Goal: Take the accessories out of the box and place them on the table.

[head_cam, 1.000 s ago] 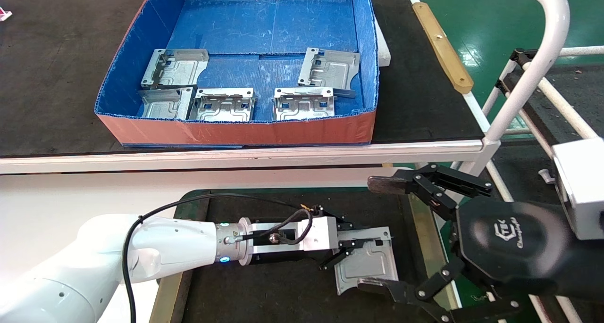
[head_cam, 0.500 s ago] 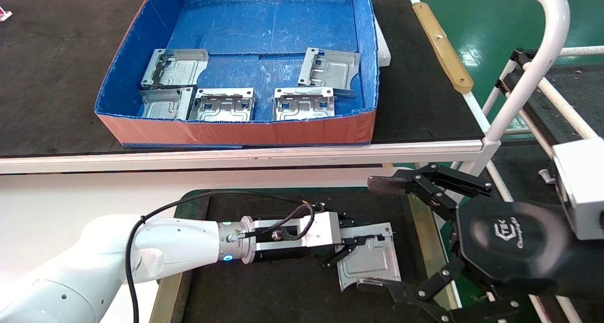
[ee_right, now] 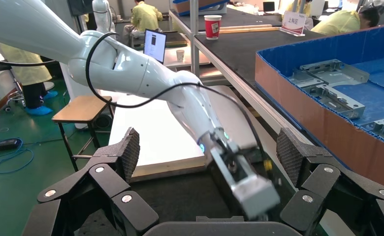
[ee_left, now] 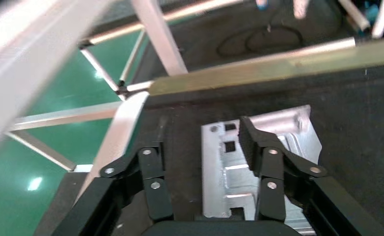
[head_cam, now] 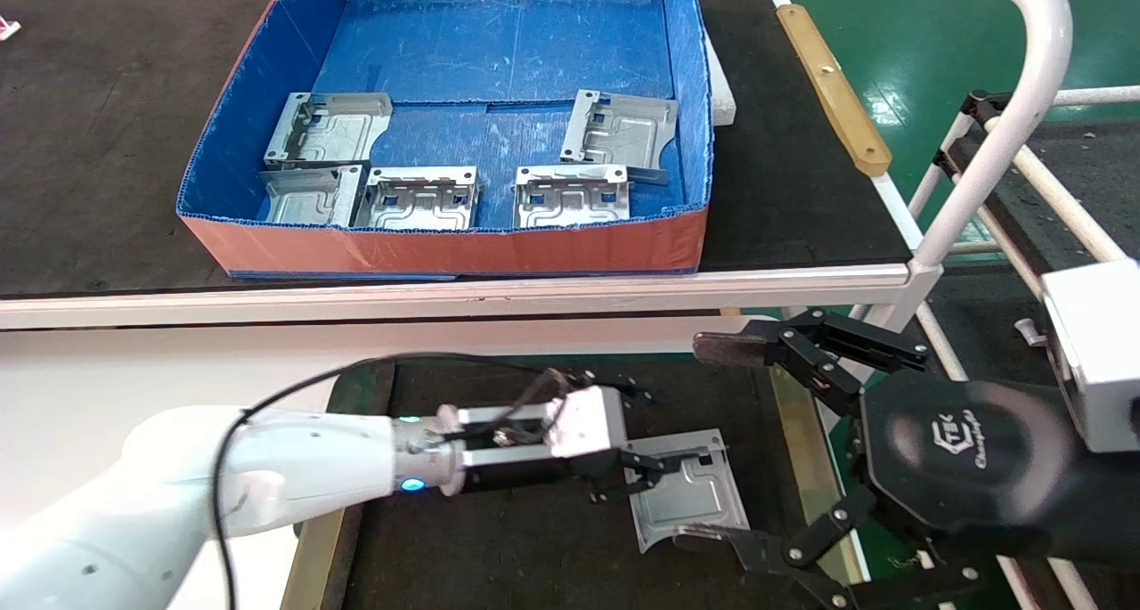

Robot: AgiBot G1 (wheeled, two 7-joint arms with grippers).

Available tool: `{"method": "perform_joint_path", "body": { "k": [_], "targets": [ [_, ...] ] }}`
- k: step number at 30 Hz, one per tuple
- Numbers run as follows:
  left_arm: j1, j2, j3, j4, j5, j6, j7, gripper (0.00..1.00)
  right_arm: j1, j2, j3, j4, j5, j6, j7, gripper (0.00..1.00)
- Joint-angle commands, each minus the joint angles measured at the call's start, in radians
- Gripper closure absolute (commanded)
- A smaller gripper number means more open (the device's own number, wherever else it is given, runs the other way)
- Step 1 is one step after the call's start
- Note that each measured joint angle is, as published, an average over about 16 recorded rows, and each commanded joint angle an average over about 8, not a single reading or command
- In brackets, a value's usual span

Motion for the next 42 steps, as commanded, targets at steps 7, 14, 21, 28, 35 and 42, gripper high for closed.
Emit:
{"method": "perform_joint_path", "body": {
  "k": [7,14,21,28,35,42],
  "targets": [
    [0.039,-0.096,-0.058,-0.121,-0.043,0.047,-0.121,0.0,0.0,0.0,0.0,0.0,0.0,0.0,0.0,0.0],
    [0.076,-0.184,-0.112,-0.233,-0.082,0.091,-0.233,0.0,0.0,0.0,0.0,0.0,0.0,0.0,0.0,0.0],
    [0.111,-0.271,-0.166,-0.343,-0.12,0.135,-0.343,0.0,0.0,0.0,0.0,0.0,0.0,0.0,0.0,0.0],
    [0.148,-0.36,-0.22,-0.455,-0.16,0.179,-0.455,0.0,0.0,0.0,0.0,0.0,0.0,0.0,0.0,0.0],
    [0.184,-0.448,-0.274,-0.567,-0.199,0.222,-0.567,0.0,0.0,0.0,0.0,0.0,0.0,0.0,0.0,0.0],
    [0.22,-0.536,-0.327,-0.678,-0.238,0.266,-0.678,0.0,0.0,0.0,0.0,0.0,0.0,0.0,0.0,0.0]
  ]
}}
